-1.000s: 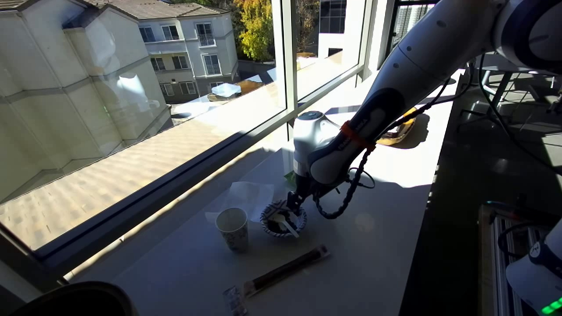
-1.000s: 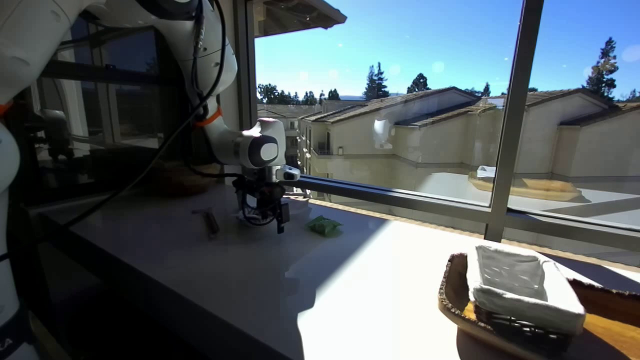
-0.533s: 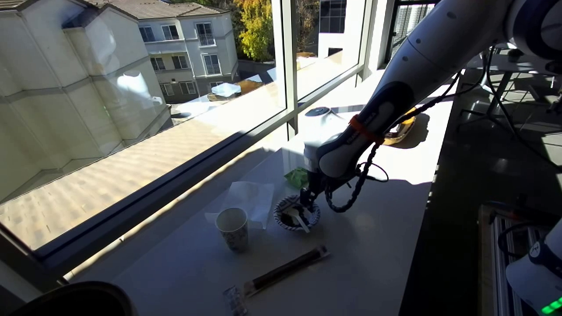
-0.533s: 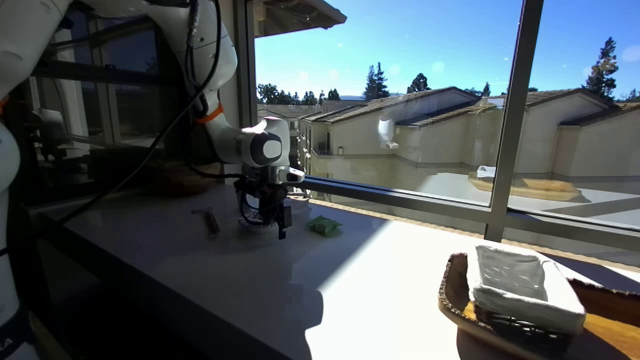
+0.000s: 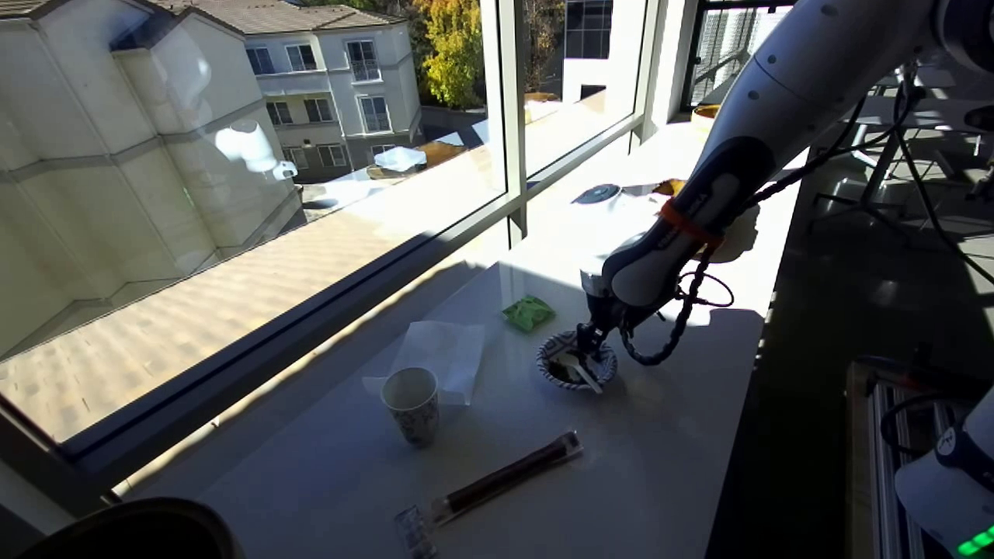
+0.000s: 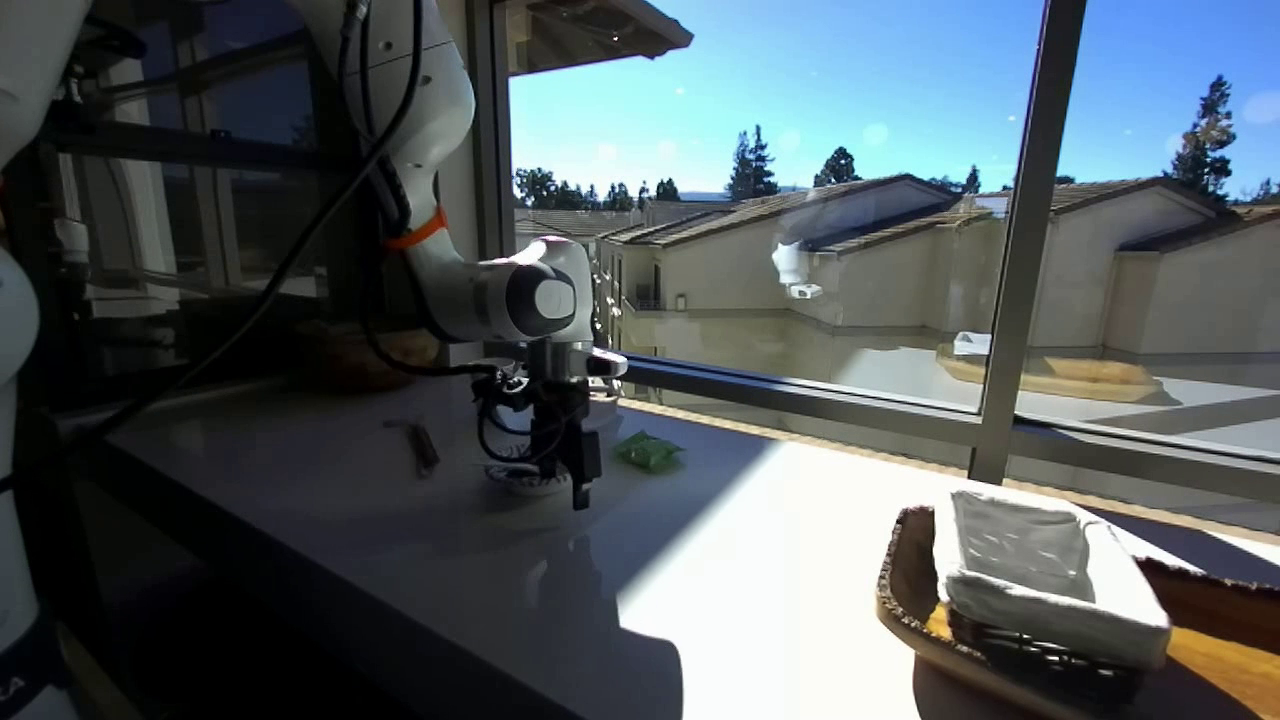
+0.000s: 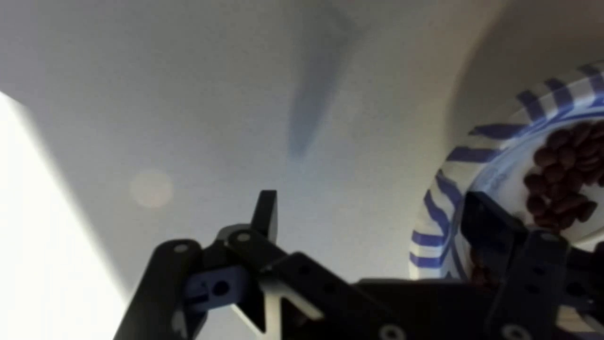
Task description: Move the bowl to the right
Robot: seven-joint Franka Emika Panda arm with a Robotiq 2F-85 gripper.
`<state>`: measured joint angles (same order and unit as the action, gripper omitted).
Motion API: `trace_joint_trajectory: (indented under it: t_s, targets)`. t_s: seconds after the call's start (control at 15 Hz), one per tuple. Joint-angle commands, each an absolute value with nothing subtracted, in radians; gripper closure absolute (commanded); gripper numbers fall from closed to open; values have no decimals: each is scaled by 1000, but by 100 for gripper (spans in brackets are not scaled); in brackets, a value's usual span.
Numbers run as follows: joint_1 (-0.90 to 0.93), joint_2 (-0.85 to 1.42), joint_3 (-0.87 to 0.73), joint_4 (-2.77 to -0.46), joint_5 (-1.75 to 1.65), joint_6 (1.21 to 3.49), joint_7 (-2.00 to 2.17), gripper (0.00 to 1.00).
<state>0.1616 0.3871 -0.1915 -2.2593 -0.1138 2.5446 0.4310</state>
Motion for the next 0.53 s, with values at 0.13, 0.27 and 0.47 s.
trace_joint_trajectory:
  t_s: [0.13,0.27,0.47]
  targets:
    - [160,301,-301,-2368,-351,2592,525,0]
    - [152,293,-336,-2380,-445,2605,554,0]
    - [148,292,-394,-2385,-608,2625,612,0]
